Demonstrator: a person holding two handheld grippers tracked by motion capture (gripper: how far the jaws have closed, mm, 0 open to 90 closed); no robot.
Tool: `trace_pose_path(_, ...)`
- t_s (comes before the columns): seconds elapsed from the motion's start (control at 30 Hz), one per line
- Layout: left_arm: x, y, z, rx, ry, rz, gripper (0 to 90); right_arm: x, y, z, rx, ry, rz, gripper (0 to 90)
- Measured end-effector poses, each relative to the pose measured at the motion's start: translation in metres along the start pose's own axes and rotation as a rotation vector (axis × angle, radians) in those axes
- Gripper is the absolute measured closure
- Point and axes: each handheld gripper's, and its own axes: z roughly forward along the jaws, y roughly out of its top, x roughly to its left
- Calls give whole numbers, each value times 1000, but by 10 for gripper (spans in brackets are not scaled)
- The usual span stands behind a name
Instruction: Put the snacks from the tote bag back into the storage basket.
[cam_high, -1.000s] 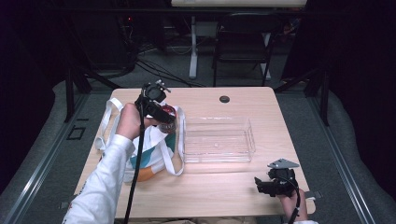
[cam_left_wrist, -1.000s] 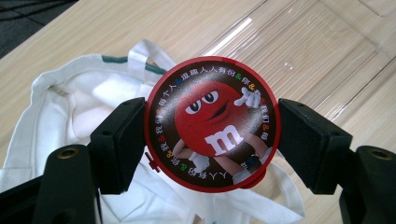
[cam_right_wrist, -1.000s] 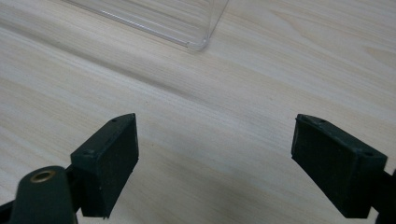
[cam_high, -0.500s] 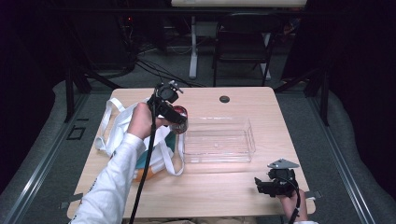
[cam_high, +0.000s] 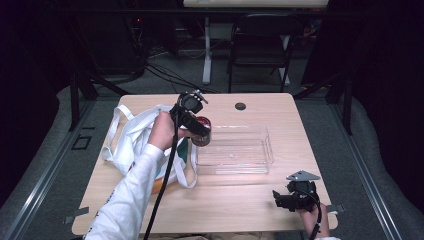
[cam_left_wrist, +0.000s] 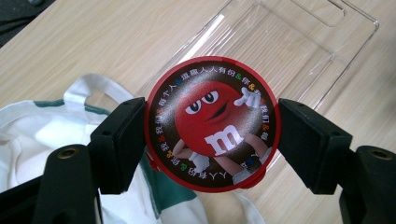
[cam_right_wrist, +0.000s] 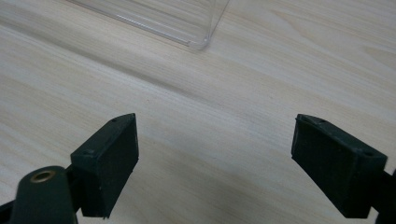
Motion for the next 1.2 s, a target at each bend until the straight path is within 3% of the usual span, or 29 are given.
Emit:
trace_pose_path(0.6, -13, 4, 25, 28, -35, 22, 272, 0, 0, 0, 1, 6, 0, 144)
trace_pose_path(0.93, -15, 1, 45, 48, -61, 9, 272, 0, 0, 0, 3, 7, -2, 144)
trace_pose_path(1.2, -14, -1, 51, 45, -65, 4, 272, 0, 0, 0, 7, 5, -1, 144)
